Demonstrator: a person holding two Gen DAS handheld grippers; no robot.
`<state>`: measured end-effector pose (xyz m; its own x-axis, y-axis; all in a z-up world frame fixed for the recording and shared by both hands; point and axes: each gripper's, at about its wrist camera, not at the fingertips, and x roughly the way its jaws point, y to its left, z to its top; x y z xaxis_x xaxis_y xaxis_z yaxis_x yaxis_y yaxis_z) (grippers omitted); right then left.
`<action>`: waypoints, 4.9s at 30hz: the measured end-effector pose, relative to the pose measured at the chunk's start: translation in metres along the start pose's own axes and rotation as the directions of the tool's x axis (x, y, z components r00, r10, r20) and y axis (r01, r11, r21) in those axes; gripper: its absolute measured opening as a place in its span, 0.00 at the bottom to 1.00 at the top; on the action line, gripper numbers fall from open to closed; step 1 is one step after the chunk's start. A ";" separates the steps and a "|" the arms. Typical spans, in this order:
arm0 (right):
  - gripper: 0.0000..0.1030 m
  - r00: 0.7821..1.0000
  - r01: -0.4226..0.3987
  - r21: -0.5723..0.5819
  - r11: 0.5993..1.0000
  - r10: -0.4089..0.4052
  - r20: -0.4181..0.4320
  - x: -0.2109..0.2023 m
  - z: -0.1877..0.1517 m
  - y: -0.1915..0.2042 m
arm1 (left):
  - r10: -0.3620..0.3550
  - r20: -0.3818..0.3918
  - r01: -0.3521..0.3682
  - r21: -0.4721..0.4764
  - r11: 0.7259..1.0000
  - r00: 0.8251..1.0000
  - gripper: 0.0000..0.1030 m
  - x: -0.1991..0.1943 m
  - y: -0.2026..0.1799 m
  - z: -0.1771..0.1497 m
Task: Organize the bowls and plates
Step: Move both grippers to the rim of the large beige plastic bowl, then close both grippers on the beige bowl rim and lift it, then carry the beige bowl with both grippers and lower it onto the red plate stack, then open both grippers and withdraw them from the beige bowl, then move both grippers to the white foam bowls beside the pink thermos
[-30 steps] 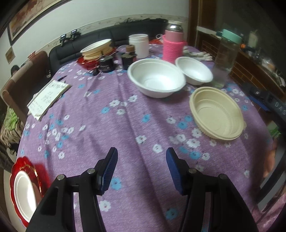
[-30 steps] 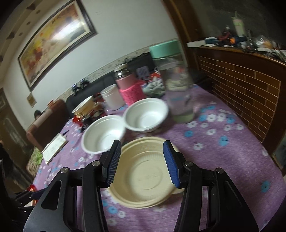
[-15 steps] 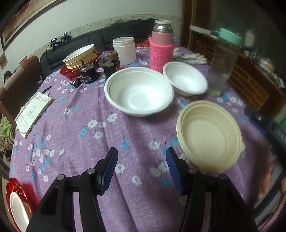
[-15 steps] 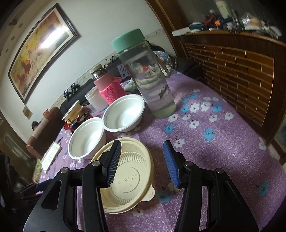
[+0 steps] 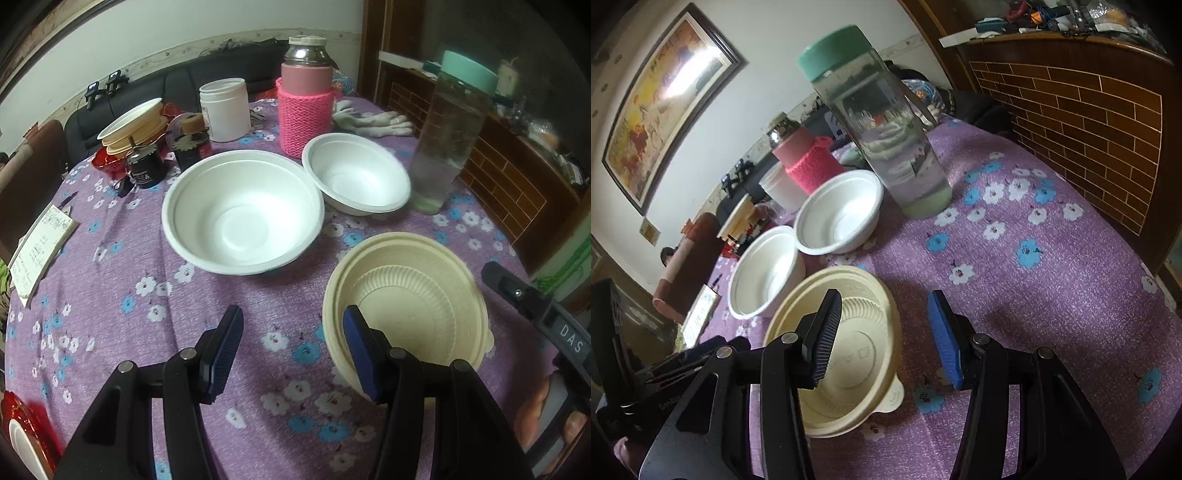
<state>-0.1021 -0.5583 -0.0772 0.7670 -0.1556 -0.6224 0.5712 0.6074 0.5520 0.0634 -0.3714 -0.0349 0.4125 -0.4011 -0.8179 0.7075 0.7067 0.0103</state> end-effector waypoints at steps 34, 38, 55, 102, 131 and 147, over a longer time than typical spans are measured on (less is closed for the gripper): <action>0.15 0.975 0.039 0.014 0.999 -0.035 -0.218 0.047 -0.016 -0.002 | -0.113 -0.106 0.114 0.003 0.993 0.988 0.31 0.052 -0.014 -0.012; 0.14 0.980 0.032 0.007 0.999 -0.030 -0.199 0.045 -0.016 0.000 | -0.135 -0.106 0.137 0.012 0.990 0.985 0.20 0.052 -0.017 -0.012; 0.11 0.973 -0.055 0.023 0.998 0.059 -0.223 0.040 -0.034 0.017 | -0.045 -0.066 0.044 -0.012 0.999 0.997 0.17 0.024 0.006 -0.034; 0.13 0.858 -0.480 -0.496 0.724 0.269 -0.438 0.078 -0.259 0.403 | 0.347 -0.074 -0.319 -0.604 0.730 0.935 0.18 -0.150 0.323 -0.234; 0.30 0.929 -0.346 -0.330 0.879 0.271 -0.253 0.079 -0.133 0.259 | 0.251 0.062 -0.206 -0.400 0.893 0.966 0.54 -0.136 0.216 -0.141; 0.31 0.987 -0.144 0.206 0.968 0.157 -0.046 0.069 0.027 0.020 | 0.016 0.001 -0.016 -0.104 0.994 1.000 0.54 -0.030 0.075 -0.014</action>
<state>-0.0295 -0.5783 -0.0941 0.8329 -0.0225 -0.5530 0.5024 0.4499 0.7384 0.0966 -0.2980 -0.0174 0.4243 -0.3904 -0.8170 0.6377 0.7694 -0.0365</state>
